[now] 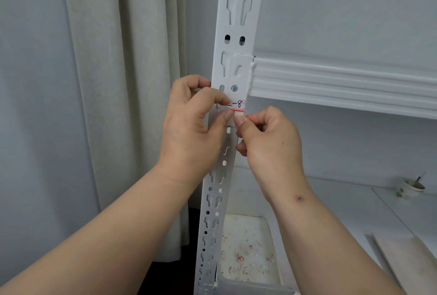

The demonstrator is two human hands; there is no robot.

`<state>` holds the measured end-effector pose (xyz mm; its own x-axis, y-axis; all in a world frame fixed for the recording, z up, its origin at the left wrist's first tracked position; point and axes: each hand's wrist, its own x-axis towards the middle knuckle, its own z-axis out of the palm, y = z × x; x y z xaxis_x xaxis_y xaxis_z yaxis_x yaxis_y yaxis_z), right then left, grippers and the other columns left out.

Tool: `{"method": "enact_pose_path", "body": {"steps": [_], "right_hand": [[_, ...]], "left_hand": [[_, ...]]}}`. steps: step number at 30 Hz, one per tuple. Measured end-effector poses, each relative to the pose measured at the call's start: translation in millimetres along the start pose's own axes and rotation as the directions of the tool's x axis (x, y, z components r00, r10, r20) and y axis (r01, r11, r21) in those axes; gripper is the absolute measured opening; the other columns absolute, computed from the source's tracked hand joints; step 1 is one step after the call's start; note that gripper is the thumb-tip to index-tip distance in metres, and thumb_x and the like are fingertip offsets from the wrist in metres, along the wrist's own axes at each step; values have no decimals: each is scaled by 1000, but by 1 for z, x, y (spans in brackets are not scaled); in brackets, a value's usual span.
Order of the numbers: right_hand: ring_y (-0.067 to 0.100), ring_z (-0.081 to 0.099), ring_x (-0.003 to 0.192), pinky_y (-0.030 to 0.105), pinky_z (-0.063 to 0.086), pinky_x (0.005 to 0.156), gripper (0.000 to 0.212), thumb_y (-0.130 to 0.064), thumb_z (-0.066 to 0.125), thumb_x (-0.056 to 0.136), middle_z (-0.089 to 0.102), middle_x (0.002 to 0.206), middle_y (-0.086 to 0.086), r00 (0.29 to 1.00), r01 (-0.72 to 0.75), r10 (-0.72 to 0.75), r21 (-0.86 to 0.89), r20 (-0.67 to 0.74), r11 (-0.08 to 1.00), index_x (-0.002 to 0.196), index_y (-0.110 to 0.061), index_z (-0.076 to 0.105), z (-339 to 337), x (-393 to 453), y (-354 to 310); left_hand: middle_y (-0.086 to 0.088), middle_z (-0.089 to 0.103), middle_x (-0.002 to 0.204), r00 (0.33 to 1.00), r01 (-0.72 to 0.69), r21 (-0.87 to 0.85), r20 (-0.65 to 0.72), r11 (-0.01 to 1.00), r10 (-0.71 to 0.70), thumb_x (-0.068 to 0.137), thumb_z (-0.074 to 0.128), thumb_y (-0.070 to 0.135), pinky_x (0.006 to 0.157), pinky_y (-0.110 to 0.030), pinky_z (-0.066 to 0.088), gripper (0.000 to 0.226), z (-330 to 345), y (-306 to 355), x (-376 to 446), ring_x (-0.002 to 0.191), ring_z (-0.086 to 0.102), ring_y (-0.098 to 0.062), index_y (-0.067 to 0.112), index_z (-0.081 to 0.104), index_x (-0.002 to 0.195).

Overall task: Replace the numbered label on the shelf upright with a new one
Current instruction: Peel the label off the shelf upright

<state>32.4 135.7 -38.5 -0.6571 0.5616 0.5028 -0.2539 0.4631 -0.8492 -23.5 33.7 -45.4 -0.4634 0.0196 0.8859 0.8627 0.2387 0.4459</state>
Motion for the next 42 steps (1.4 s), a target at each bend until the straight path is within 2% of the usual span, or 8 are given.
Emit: {"method": "enact_pose_path", "body": {"steps": [2,5,9,17,23,28,34,42], "right_hand": [[28,65,68,50,55,69,17,-32,66,83,67,70,2,1000,5,-5,0,4,1000,73,-22,57,-1,1,0],[29,65,68,50,55,69,18,-32,66,83,67,70,3,1000,6,-6,3,8,1000,73,-21,57,-1,1,1],[29,66,68,49,55,69,18,-31,67,84,68,70,3,1000,13,-13,7,7,1000,73,-21,57,-1,1,1],[27,66,68,48,55,69,18,-33,67,84,68,71,2,1000,15,-15,5,8,1000,74,-21,58,0,1,3],[28,65,68,49,55,68,17,-32,66,83,68,70,2,1000,14,-14,5,20,1000,74,-20,58,-1,2,3],[27,66,68,47,55,70,16,-29,66,85,68,72,2,1000,11,-11,-4,29,1000,75,-20,58,-3,1,1],[26,66,70,47,55,71,16,-30,66,86,67,72,3,1000,0,0,-8,27,1000,77,-19,58,-2,0,-1],[26,66,69,47,55,70,16,-29,65,87,66,70,4,999,-7,7,-7,31,1000,77,-18,58,-4,-1,-3]], "left_hand": [[-2,44,112,999,-46,31,-3,998,46,78,75,5,86,-6,36,12,0,-2,1,98,44,6,8,70,89],[-4,43,113,996,-85,81,-7,993,86,76,76,1,85,-3,34,10,0,-1,2,88,48,-13,6,70,82],[-4,43,113,996,-85,81,-22,993,87,76,77,-1,84,-3,35,10,0,-2,3,86,51,-18,6,70,80],[4,41,115,999,-36,46,-33,998,37,81,75,8,84,-16,46,7,5,-3,1,99,40,17,11,68,83],[20,41,109,998,58,-40,-34,998,-60,85,68,11,83,-19,48,8,5,2,1,98,48,8,19,65,84],[0,44,115,997,-75,46,2,996,75,84,70,4,87,-8,40,9,-1,-5,-3,102,40,18,8,67,92],[-2,40,116,989,-141,126,51,982,136,80,74,2,79,-7,37,9,-3,-4,4,86,47,-12,6,68,86],[-17,49,119,960,-279,243,53,929,274,79,72,4,84,-21,36,5,-6,-2,13,88,44,-24,9,70,78]]}}
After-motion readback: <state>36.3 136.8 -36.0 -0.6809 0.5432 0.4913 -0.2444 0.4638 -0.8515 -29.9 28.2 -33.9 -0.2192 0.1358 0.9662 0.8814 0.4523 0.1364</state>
